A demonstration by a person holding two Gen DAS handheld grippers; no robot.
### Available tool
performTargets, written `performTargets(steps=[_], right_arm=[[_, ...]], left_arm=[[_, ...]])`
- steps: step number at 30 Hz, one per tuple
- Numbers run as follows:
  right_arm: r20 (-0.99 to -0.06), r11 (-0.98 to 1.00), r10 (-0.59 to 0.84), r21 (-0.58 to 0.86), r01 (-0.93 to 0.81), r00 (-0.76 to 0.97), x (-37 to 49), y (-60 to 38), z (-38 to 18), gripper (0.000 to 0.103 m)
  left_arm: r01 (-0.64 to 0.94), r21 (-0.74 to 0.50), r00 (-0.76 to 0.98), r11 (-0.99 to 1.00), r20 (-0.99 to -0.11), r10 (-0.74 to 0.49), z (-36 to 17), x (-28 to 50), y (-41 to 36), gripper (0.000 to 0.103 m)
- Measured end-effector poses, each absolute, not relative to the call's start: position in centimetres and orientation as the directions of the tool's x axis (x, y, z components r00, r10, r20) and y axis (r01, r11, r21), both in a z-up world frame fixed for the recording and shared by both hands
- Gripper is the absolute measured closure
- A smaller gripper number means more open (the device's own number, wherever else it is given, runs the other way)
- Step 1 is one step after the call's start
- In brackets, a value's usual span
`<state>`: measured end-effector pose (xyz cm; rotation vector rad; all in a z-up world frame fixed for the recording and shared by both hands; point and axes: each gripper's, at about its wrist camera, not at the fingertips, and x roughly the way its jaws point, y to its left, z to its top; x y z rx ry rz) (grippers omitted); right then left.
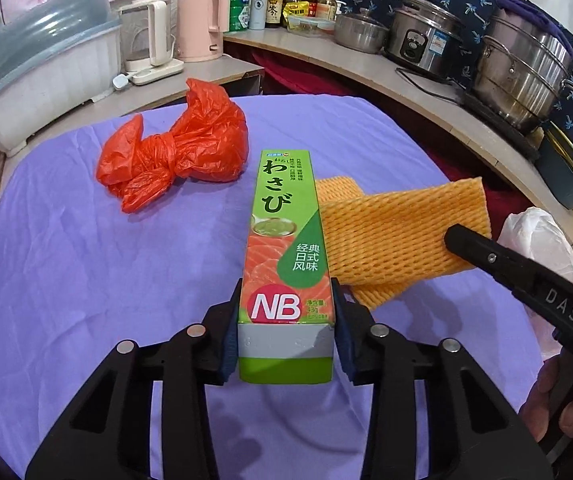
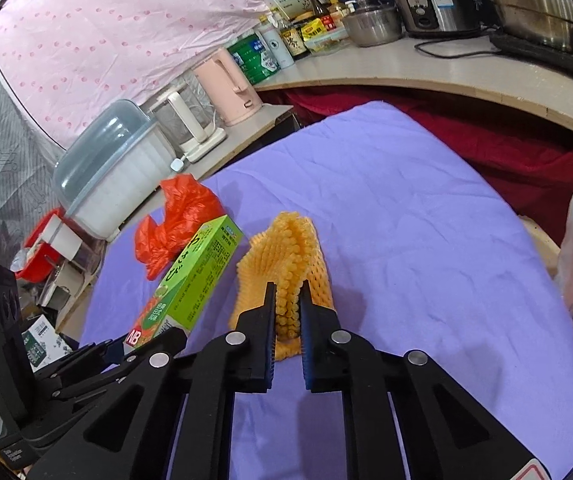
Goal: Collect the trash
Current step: 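Grasp the green wasabi box with the left tool while the right tool grasps the orange foam net, then carry the wasabi box and foam net over the white bin with both tools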
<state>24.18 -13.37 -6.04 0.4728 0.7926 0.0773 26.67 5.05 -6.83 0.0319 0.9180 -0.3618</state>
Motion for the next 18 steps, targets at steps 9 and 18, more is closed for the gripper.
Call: performTargets(steps=[9, 18], right_arm=[[-0.599, 0.89, 0.217, 0.446, 0.096, 0.771, 18.5, -15.2, -1.5, 0.093], [-0.556, 0.884, 0.167, 0.45, 0.126, 0.814, 13.1, -18.6, 1.0, 0.093]], left_arm=[[0.334, -0.126, 0.566, 0.934, -0.766, -0.305, -3.4, 20.8, 3.5, 0.066], [0.384, -0.107, 0.581, 0.917, -0.744, -0.33, -0.7, 15.6, -0.1, 0.066]])
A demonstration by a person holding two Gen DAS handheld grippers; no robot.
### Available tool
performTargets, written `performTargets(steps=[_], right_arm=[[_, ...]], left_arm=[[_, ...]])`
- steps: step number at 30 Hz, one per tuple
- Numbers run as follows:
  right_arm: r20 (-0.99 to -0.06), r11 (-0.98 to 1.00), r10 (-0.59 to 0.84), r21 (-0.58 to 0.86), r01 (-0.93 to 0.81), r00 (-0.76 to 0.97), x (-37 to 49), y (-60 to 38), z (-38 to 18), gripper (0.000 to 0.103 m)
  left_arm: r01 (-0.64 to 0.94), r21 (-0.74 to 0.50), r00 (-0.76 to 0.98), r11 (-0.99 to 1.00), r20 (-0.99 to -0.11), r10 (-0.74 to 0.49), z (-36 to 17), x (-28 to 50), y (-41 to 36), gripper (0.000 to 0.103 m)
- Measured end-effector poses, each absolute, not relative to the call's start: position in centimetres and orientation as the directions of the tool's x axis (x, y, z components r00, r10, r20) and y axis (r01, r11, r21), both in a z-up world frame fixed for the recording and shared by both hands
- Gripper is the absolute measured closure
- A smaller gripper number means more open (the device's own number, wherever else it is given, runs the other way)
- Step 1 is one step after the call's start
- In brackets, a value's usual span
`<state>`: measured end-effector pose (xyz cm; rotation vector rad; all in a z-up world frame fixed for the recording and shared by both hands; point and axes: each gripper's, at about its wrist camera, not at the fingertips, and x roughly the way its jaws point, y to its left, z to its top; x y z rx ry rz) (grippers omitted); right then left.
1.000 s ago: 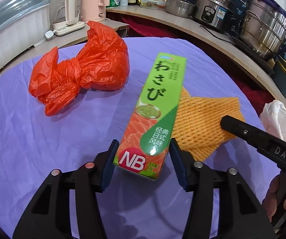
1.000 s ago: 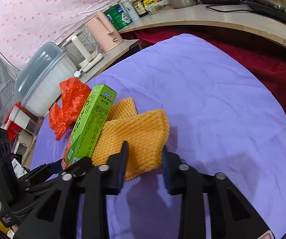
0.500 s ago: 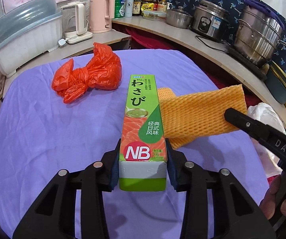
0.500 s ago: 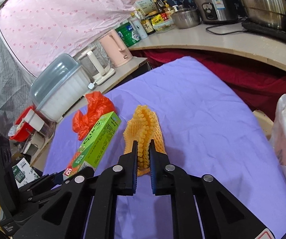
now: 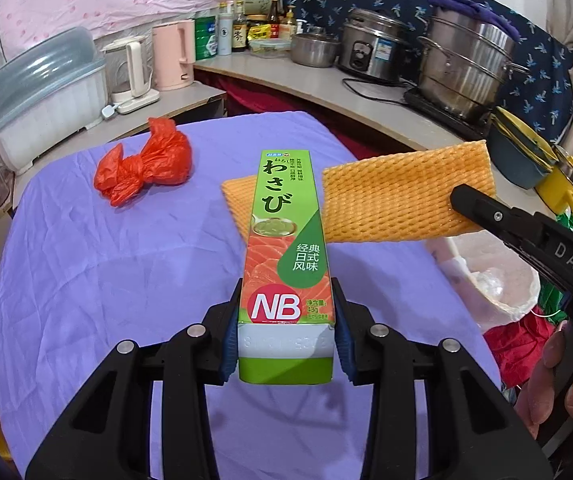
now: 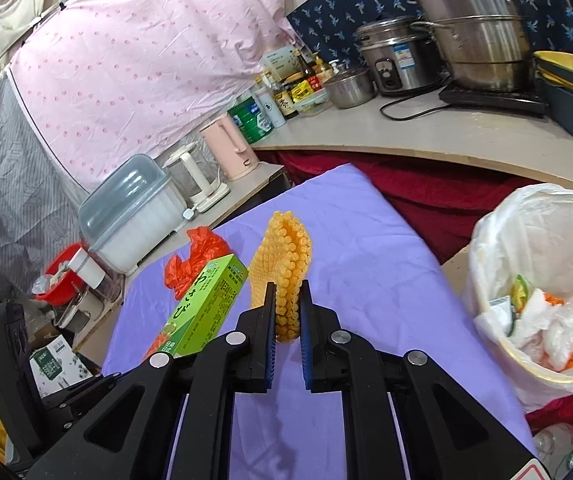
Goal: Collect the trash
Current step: 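Carry the wasabi box and foam net over the white bin with both tools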
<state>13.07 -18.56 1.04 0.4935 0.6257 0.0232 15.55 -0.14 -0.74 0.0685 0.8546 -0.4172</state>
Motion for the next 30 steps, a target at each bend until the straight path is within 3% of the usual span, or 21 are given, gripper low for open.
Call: performTargets(steps=[30], right_arm=[[-0.517, 0.783, -0.116, 0.478, 0.399, 0.848, -1.0, -34.5, 1.2, 0.093]], left_arm=[[0.614, -0.071, 0.512, 0.786, -0.722, -0.466, 2.4, 8.1, -15.9, 0.066]])
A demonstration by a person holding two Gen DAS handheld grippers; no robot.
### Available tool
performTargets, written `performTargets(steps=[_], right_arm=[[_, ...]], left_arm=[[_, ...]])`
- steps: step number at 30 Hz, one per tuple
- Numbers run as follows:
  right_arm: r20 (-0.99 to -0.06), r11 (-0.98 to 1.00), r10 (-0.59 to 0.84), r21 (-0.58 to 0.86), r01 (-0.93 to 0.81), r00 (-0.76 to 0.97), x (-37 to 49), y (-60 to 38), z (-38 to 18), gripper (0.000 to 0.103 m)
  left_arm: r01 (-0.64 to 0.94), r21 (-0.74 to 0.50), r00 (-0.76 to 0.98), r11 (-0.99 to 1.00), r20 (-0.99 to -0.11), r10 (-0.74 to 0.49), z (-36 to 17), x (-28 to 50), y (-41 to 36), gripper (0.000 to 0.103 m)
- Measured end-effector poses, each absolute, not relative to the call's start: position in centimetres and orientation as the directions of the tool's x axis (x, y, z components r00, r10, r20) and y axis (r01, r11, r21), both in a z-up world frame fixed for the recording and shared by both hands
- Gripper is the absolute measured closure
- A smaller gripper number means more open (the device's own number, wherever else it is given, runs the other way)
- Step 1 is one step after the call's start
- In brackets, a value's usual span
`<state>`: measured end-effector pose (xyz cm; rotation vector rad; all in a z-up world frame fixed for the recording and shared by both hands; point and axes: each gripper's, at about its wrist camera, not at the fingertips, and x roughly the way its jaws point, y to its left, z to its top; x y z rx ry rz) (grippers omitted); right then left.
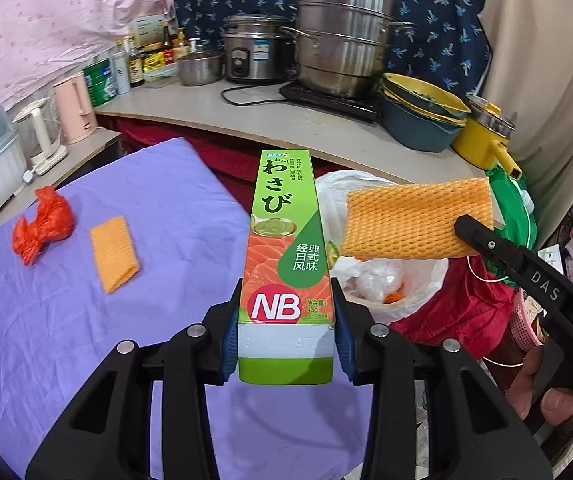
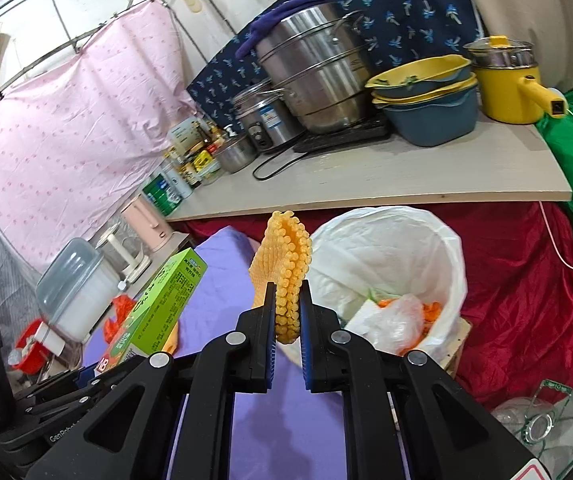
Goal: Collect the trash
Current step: 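Carry the wasabi box and foam net over the white bin with both tools, then open both tools over the bin to drop the box and foam net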
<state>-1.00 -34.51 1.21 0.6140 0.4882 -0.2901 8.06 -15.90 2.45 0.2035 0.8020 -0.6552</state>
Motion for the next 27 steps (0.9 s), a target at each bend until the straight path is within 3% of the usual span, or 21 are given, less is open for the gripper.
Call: performTargets(steps=[20, 23, 27], right_arm=[[-0.55, 0.68, -0.229, 0.5, 0.536, 0.803, -3.6, -41.0, -1.3, 0.093], [-0.557, 0.676, -0.23, 0.498, 0.543, 0.798, -3.4, -41.4, -1.6, 0.093], [-0.563, 0.677, -0.226, 0.496, 0.544, 0.795, -2.7, -41.6, -1.8, 0.093]], left_arm=[[0.72, -0.068, 0.407, 0.69, -0.765, -0.5, -0.5, 9.1, -26.4, 0.064], [0.711, -0.069, 0.417, 0.7, -0.76, -0.499, -0.6, 9.8, -26.9, 0.056], [0.679, -0.083, 0.431, 0.73, -0.76, -0.487, -0.7, 11.4, -26.5, 0.052]])
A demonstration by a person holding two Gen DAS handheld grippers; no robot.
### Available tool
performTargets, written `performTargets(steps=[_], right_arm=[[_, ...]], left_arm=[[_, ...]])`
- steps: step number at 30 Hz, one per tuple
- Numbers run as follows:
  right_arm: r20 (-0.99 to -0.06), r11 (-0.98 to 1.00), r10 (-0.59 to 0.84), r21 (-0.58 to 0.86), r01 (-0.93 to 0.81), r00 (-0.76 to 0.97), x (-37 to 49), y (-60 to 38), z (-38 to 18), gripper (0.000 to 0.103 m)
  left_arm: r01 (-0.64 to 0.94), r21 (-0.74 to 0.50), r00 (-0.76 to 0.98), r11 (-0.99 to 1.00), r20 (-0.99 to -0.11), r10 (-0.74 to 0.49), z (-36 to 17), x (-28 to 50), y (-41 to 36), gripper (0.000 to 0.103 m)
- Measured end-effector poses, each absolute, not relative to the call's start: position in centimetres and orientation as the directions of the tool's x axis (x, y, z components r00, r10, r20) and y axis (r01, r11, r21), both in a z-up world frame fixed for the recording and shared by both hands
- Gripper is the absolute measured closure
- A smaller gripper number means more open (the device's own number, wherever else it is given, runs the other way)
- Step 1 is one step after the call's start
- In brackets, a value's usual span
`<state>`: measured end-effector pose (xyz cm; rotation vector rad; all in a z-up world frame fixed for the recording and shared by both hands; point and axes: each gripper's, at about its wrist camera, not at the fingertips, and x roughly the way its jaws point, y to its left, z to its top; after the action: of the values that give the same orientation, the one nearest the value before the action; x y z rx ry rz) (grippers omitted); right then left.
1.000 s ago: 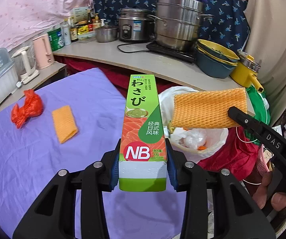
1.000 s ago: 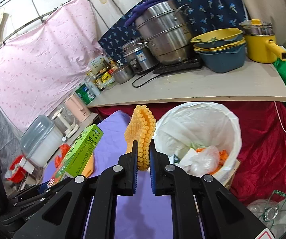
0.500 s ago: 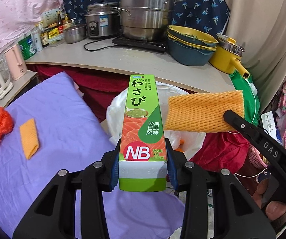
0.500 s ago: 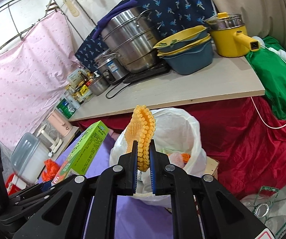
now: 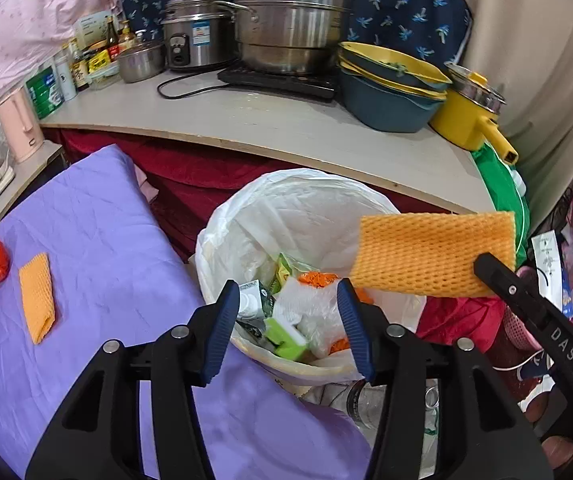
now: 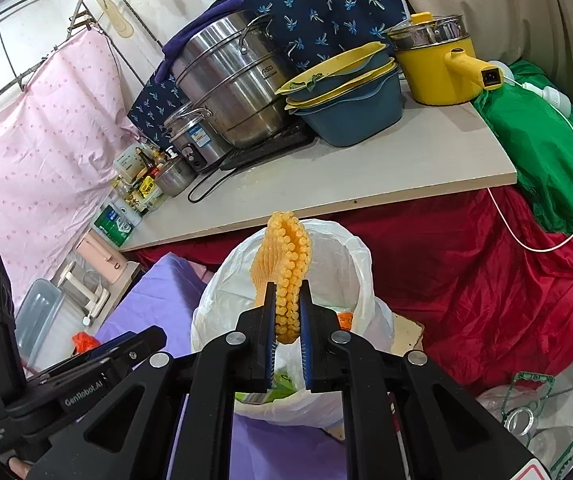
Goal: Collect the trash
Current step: 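Open both tools over the bin to drop the box and foam net, then move both tools back over the red bag and second foam net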
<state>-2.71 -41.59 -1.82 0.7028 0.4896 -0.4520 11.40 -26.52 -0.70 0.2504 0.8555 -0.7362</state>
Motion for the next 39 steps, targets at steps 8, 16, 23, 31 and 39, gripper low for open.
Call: performTargets(steps=[8, 16, 23, 31, 39], right_arm=[[-0.562, 0.7, -0.189, 0.498, 0.512, 0.805, -0.1, -40.9, -1.8, 0.093], [-0.566, 0.721, -0.167, 0.488, 0.491, 0.808, 2.6, -39.3, -2.0, 0.071], [-0.558, 0.731, -0.16, 0.488, 0.478, 0.814, 2.6, -38.1, -1.1, 0.062], [-0.552, 0.768, -0.147, 0.459, 0.446, 0.821, 3.1, -35.4, 0.0, 0.053], [-0.544, 0.813, -0.101, 0.437, 0.384, 0.833, 4.9, -31.7, 1.2, 0.044]], left_arm=[[0.603, -0.102, 0.477, 0.791, -0.748, -0.46, -0.3, 13.5, -23.8, 0.041], [0.561, -0.086, 0.516, 0.823, -0.741, -0.429, -0.2, 14.2, -21.2, 0.033], [0.521, -0.092, 0.541, 0.849, -0.734, -0.412, 0.1, 14.5, -19.1, 0.025], [0.476, -0.098, 0.572, 0.874, -0.72, -0.392, 0.9, 14.6, -16.3, 0.024], [0.419, -0.101, 0.603, 0.902, -0.712, -0.359, 1.4, 15.0, -12.5, 0.023]])
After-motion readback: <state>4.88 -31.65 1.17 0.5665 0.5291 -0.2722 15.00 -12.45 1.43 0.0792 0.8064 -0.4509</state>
